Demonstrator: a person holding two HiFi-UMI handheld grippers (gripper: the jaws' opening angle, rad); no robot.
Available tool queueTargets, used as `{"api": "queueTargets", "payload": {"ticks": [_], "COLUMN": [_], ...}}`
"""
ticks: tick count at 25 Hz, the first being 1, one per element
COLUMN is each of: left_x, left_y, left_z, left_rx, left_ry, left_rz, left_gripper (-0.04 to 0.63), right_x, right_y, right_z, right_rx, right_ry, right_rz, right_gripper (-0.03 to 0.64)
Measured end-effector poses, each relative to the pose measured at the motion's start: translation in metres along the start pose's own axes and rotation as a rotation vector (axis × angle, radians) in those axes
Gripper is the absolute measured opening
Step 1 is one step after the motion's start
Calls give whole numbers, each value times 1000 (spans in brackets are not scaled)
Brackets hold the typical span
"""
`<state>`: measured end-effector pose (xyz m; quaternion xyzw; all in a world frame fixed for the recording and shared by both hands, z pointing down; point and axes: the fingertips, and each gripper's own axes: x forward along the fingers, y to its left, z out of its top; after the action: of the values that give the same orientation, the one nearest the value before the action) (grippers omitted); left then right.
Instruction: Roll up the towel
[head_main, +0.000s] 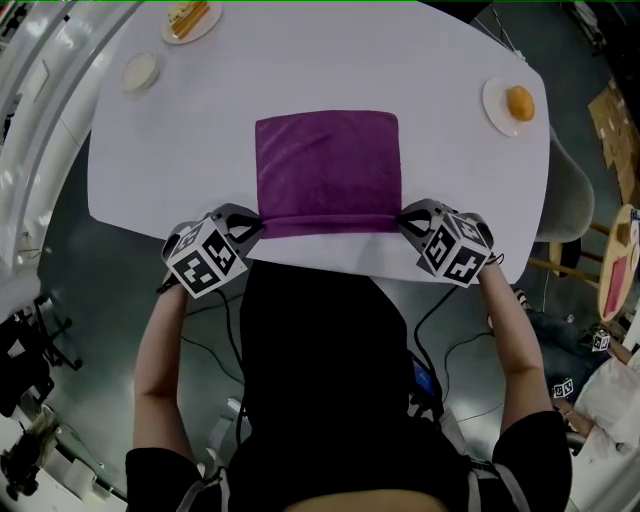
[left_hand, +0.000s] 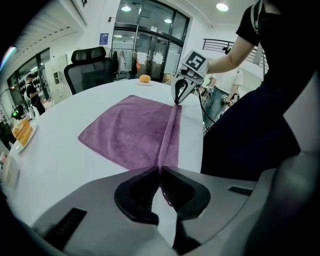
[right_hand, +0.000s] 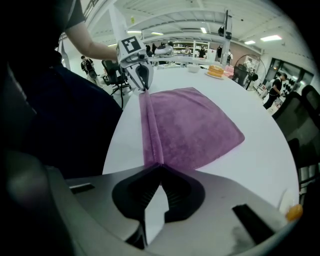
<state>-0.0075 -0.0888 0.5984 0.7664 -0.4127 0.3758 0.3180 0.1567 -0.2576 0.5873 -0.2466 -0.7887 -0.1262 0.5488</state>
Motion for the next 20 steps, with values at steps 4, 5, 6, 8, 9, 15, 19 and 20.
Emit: {"api": "queueTargets", "payload": {"ticks": [4,5,6,8,9,15,19,20], "left_x": [3,4,5,9,10,14,8,6], "left_y": [13,15,17,23,26,35,35,34], "left_z": [0,1,1,1,2,5,-4,-7], "left_rx": [-7,-4,1,14,16,34,57,56], "left_ry": [-3,1,7,20,21,34,85,95], "left_rz": [7,9,14,33,47,103,125,126], "left_gripper": [25,25,25,25,25,26,61,113], "right_x": [4,5,6,9,10,12,3,2], "right_y": [-14,-16,-19,-22,-24,-37,-56,-59], "right_z": [4,5,5,4,3,-4,-6,-7], "right_rx": [25,33,40,46,45,68,99,107], "right_ry": [-11,-14,-15,-10,-4,10,-10,-14], "right_rz": [-8,-10,-12,-11,-13,-82,-168,-184], "right_gripper": [14,14,14,14,15,83,84,84]}}
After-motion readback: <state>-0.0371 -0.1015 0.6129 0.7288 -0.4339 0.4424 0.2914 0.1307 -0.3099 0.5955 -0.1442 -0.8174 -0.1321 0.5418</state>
